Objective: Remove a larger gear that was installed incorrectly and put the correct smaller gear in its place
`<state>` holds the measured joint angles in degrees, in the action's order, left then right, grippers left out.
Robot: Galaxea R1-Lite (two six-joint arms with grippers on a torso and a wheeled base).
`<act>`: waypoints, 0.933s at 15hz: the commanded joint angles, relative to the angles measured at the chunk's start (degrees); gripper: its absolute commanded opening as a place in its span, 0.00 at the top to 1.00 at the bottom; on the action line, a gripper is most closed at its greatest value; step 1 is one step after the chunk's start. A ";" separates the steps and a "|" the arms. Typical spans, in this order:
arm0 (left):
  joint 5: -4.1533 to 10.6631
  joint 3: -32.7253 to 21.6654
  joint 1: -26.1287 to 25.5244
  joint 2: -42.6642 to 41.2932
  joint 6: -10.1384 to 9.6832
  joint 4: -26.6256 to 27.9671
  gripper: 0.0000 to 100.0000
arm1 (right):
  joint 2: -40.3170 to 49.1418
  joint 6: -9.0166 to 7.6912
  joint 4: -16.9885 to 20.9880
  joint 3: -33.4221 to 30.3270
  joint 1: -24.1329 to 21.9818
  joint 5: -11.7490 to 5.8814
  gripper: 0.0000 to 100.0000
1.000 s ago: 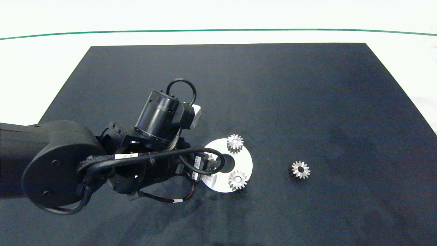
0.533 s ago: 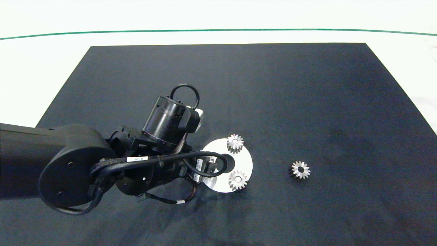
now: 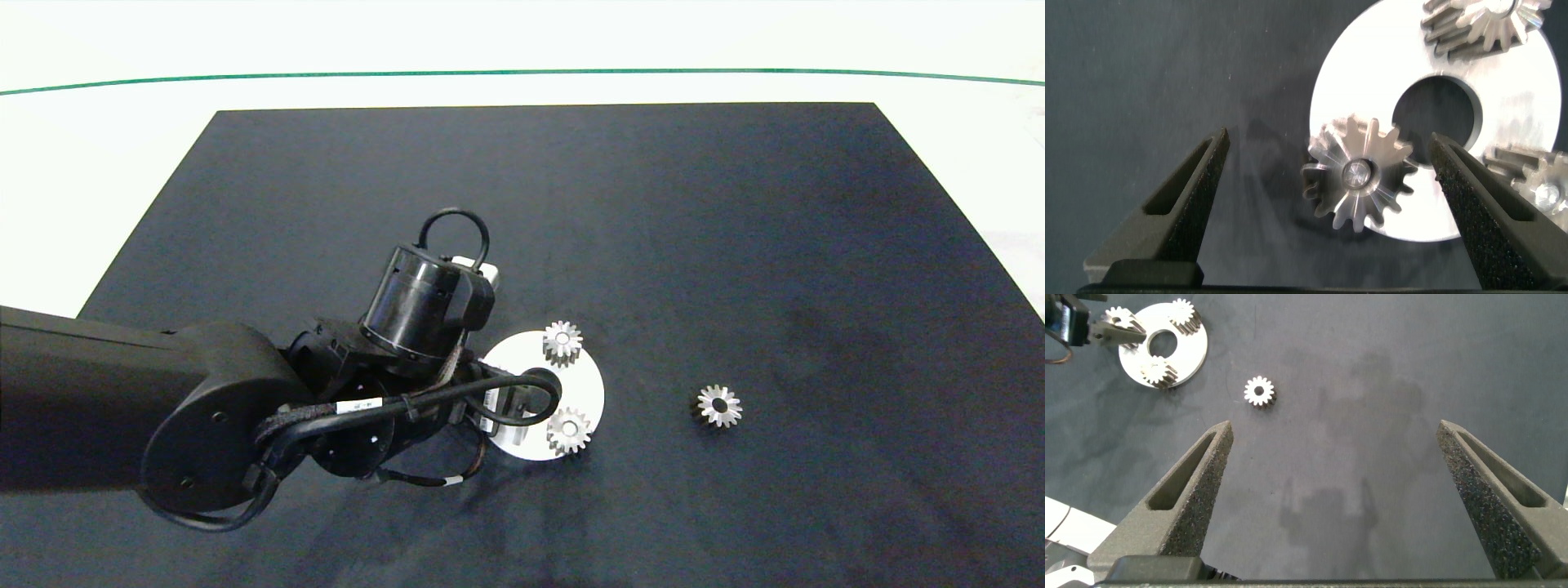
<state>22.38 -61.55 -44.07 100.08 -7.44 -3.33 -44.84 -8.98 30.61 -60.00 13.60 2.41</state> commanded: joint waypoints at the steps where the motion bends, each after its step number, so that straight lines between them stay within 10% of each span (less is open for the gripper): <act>1: 0.12 0.82 -0.32 0.55 0.14 -0.28 0.00 | -0.08 -0.07 0.15 0.15 0.02 0.05 0.00; 14: 0.12 1.87 -0.49 0.37 0.58 -0.28 0.17 | -0.08 -0.07 0.15 0.15 0.02 0.05 0.00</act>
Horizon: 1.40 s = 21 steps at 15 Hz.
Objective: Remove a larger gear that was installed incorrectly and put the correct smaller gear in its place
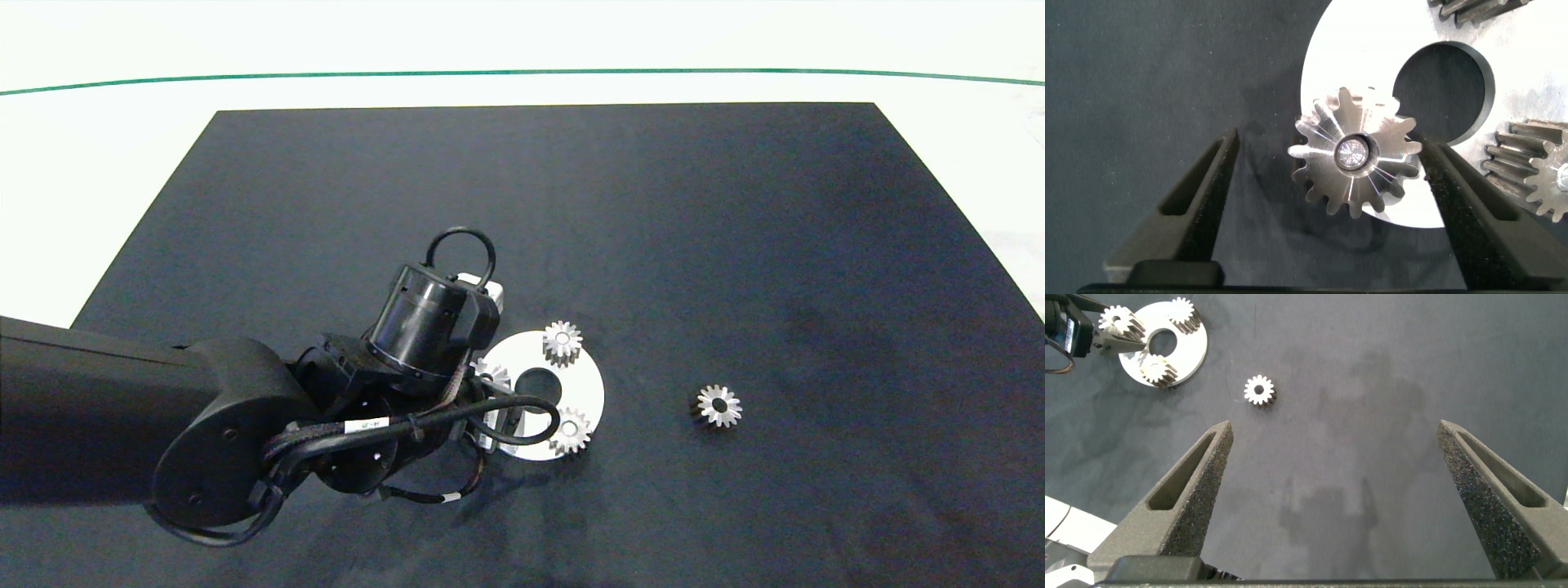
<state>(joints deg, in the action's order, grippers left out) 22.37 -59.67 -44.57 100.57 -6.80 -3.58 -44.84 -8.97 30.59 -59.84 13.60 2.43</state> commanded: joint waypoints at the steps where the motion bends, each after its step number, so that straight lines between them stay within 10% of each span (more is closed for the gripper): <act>1: 0.13 0.08 0.01 -0.20 -0.05 -0.02 0.19 | -0.08 -0.08 0.18 -0.01 0.02 0.04 0.00; 21: 0.39 0.43 -0.43 -0.46 0.39 -0.28 0.54 | 0.01 0.01 0.09 -0.10 0.11 0.12 0.00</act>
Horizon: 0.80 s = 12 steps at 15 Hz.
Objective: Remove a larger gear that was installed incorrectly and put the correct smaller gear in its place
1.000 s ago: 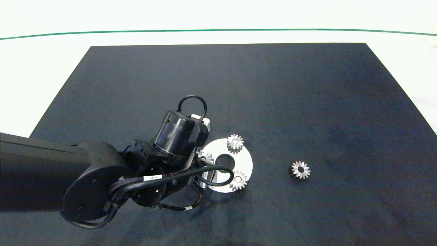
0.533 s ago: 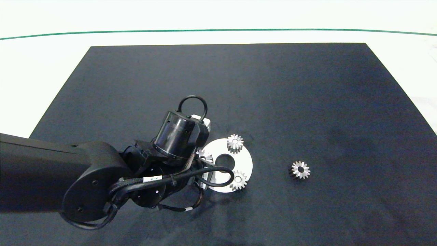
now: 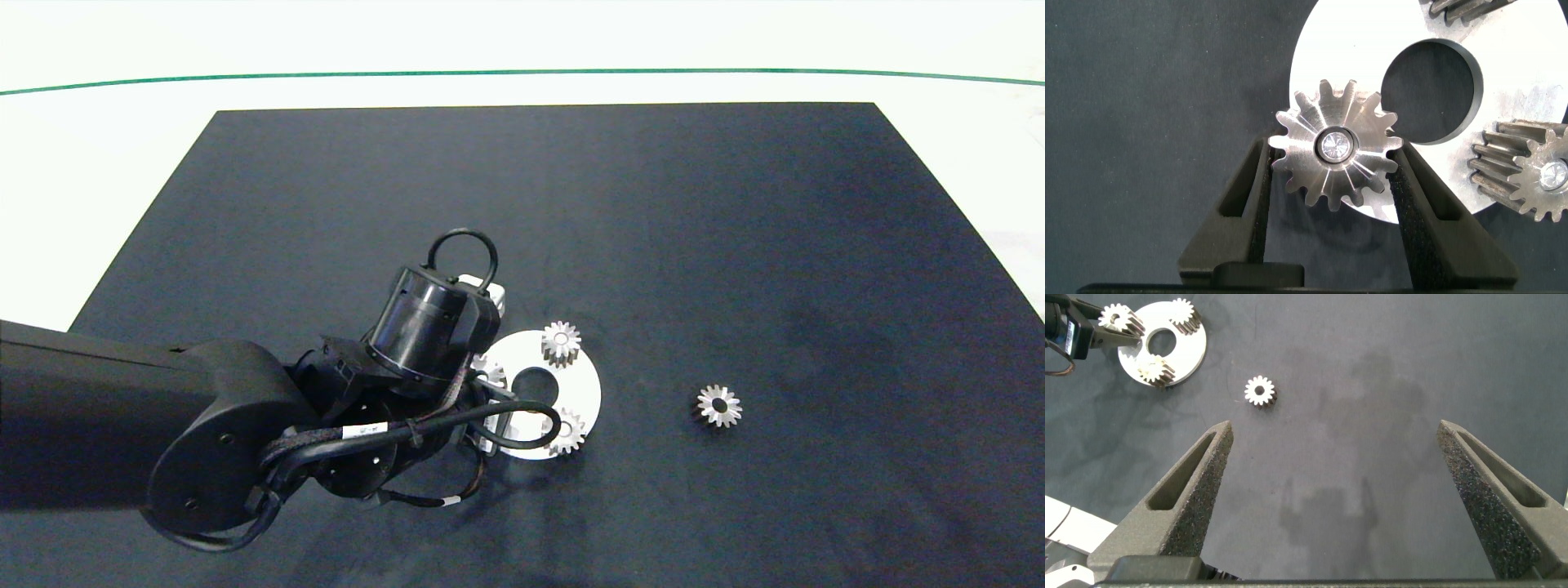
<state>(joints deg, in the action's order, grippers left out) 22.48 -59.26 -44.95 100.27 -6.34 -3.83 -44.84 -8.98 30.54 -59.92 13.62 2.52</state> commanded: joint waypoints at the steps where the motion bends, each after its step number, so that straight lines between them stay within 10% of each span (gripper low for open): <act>1: 0.64 -0.16 -0.05 -0.25 -0.16 -0.13 0.54 | 0.01 0.02 0.14 -0.02 0.01 0.03 0.00; 12: 0.90 0.55 0.39 -7.02 0.54 -1.45 0.54 | 0.01 0.02 0.14 0.06 0.01 0.03 0.00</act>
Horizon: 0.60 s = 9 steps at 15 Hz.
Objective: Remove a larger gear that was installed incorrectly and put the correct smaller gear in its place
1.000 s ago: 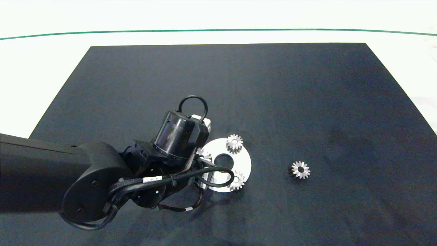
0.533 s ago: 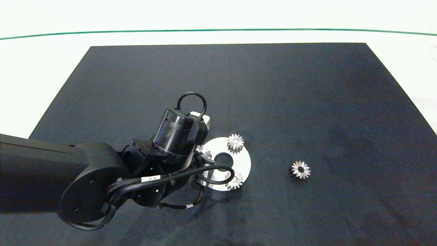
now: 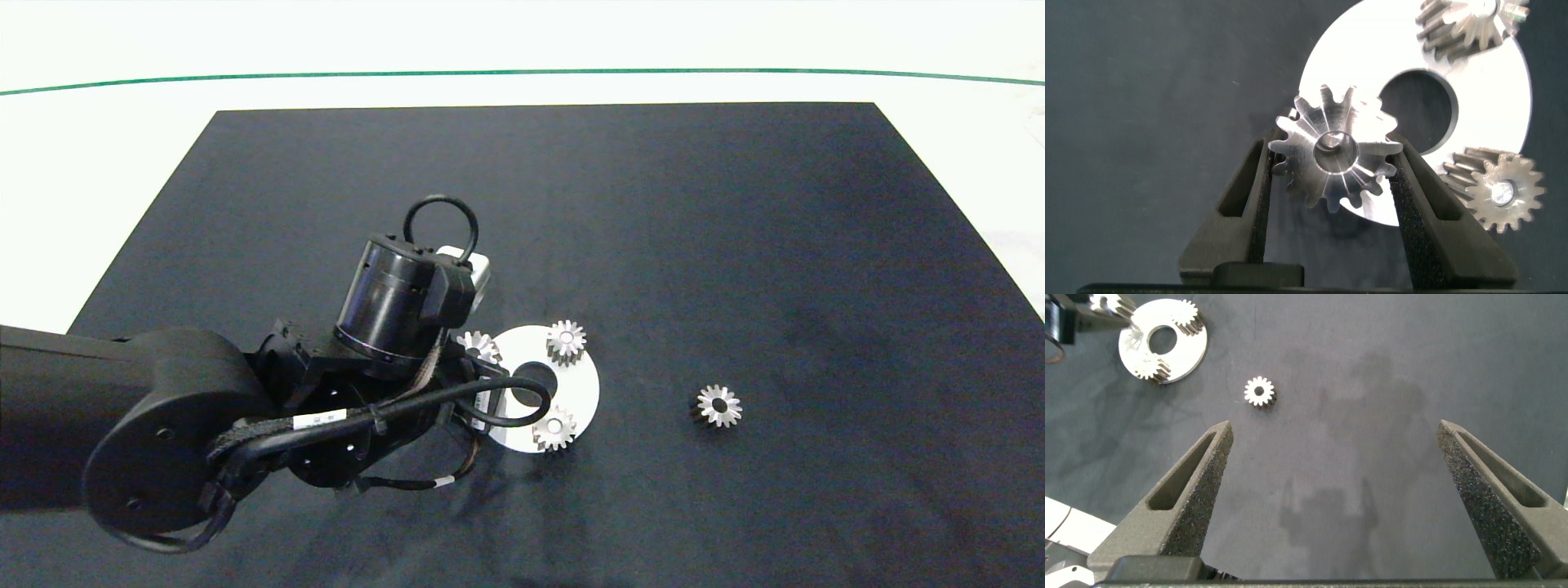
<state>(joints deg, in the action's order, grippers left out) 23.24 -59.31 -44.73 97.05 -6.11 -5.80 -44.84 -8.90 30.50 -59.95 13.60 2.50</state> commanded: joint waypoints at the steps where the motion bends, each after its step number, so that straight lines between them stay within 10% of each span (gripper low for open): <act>1: 0.14 0.95 0.25 -5.12 0.31 1.14 0.54 | 0.01 -0.07 0.17 0.10 0.02 0.05 0.00; 9: 0.14 11.14 6.49 -13.03 0.31 5.98 0.54 | 0.01 -0.15 0.17 0.10 0.02 0.05 0.00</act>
<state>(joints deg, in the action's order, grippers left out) 23.24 -49.53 -39.28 84.92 -5.67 0.24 -44.81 -8.92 30.50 -59.84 13.60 2.45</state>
